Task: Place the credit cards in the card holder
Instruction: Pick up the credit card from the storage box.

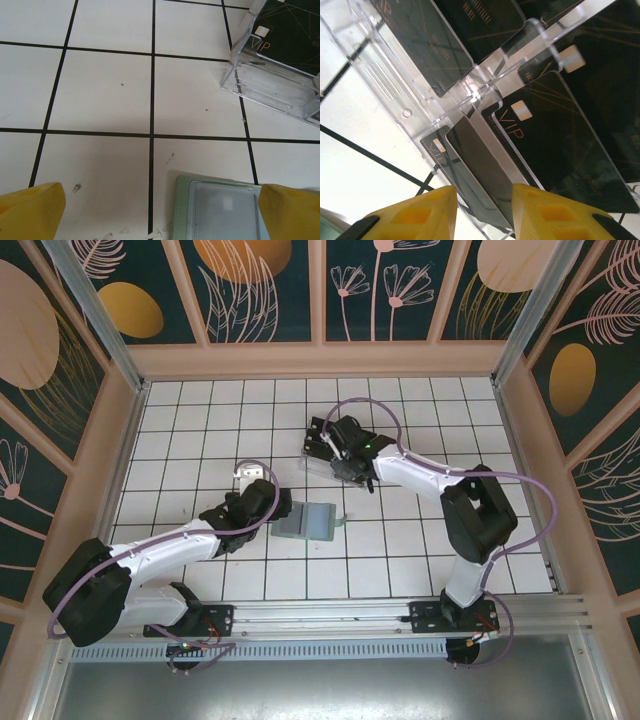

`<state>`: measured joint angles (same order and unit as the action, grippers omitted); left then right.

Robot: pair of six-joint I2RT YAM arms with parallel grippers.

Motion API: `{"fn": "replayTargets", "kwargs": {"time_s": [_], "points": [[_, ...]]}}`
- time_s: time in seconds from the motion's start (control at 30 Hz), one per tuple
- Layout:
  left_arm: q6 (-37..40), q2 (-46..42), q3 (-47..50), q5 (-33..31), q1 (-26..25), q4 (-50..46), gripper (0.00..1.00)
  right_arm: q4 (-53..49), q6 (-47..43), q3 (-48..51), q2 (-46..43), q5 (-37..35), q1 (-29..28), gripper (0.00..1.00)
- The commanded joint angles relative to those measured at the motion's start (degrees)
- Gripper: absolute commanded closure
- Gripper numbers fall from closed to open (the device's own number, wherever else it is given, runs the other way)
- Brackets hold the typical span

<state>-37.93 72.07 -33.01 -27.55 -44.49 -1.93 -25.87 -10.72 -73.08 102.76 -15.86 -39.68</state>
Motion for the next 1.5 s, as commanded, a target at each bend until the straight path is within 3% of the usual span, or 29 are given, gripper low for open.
{"fn": "replayTargets", "kwargs": {"time_s": [0.0,0.27,0.83,1.47], "points": [[1.1,0.5,-0.8,0.6,0.5,0.7,0.02,-2.3,-2.4,-2.5,1.5,-3.0,-0.2,0.67],[1.0,0.8,-0.4,0.9,0.6,1.3,0.01,-2.7,-3.4,-3.2,3.5,-5.9,-0.1,0.71],[1.2,2.3,-0.6,1.4,0.6,2.1,0.01,-2.5,-4.8,-4.0,3.4,-4.5,0.3,0.96],[1.5,3.2,-1.8,1.5,0.6,2.0,0.01,-2.1,-6.1,-8.6,-5.4,-6.0,-3.3,1.00]]}}
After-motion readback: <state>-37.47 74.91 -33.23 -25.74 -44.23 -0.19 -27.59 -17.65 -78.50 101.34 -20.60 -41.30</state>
